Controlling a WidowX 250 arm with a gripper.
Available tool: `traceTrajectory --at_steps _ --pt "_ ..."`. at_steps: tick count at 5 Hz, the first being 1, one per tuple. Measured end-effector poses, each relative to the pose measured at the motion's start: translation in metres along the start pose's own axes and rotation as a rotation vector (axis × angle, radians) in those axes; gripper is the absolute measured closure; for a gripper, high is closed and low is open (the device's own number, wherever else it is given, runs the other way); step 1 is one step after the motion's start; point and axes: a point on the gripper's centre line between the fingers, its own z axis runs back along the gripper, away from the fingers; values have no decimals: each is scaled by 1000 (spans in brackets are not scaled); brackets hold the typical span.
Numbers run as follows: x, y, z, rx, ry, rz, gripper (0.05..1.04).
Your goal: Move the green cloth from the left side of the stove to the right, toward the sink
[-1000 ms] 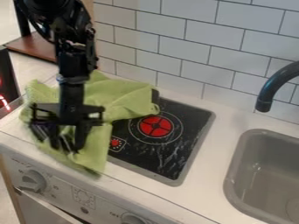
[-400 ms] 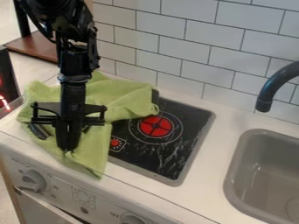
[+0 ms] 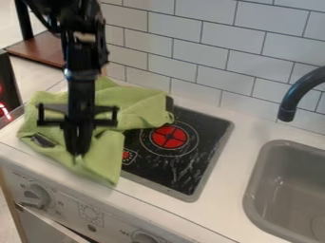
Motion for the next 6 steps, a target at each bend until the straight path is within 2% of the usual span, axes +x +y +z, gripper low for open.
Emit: traceTrajectory --at_steps 1,2,3,5,6 --pt "5 9 10 32 -35 -25 1019" --pt "13 21 22 57 -38 -52 1019" --pt "24 38 27 61 -28 -117 1019" --pt "59 80 32 32 0 -233 1019" --pt "74 100 24 1 -23 -284 1019"
